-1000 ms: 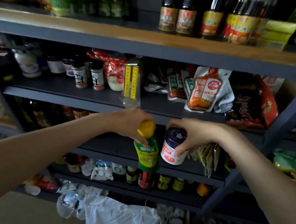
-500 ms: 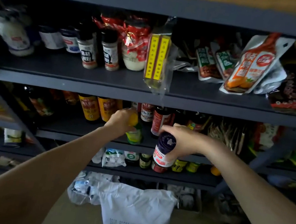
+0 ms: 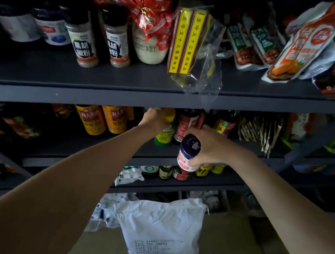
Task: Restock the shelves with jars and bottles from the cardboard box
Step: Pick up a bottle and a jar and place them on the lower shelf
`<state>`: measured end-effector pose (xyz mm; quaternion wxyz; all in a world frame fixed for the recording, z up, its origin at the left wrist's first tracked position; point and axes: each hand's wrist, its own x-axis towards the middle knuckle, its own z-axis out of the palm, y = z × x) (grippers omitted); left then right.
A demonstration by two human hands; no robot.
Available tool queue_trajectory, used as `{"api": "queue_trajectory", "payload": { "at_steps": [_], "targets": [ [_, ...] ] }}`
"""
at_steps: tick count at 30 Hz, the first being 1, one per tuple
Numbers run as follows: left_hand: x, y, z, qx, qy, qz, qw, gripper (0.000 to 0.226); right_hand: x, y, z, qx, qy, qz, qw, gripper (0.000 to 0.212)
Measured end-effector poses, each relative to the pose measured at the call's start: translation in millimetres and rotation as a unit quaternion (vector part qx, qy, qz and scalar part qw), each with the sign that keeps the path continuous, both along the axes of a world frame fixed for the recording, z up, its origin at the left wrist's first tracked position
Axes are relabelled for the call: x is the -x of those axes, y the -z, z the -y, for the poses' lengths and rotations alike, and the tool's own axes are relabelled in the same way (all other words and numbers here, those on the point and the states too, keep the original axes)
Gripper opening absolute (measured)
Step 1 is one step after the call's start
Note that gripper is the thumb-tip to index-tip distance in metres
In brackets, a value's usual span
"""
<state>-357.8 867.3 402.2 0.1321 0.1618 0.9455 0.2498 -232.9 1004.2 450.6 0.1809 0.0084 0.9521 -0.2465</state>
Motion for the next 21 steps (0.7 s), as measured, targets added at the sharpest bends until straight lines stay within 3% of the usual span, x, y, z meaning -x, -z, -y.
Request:
{"api": "queue_trajectory", "payload": {
  "at_steps": [4,9,11,13,16,18,21],
  "targets": [
    [-3.3,8.5,-1.0,-0.042,-0.019,-0.016,0.999,0.054,7.2,4.5,0.7,0.027,-0.008,-0.014,1.000,0.048],
    [-13.5,6.2,15.1,-0.096,-0.048,-0.018,0.994,0.074,10.2,-5.0,5.6,0.005,-0.040,0.001,0.999,0.054],
    [-21.9,-2.4,27.8,-0.082,-0.067,0.002,0.994,0.063,10.3,-11.8,10.7,-0.002,-0.067,0.012,0.998,0.056],
    [-34.9,-22.9,48.6,-0.106,-0.044,0.128,0.985,0.042,9.5,-20.7,19.5,0.027,-0.093,0.033,0.995,0.058],
    [-60.6,-66.6,91.8,-0.139,0.082,0.371,0.915,0.029,5.4,-43.6,44.7,0.091,-0.143,0.076,0.983,0.054],
    [-70.1,-94.7,121.7,-0.143,0.129,0.424,0.885,0.035,3.0,-66.8,68.3,0.114,-0.177,0.097,0.973,0.053],
    [-73.7,-135.8,158.9,-0.186,0.126,0.423,0.878,0.046,3.0,-109.2,100.1,0.128,-0.234,0.109,0.958,0.055]
  ]
}}
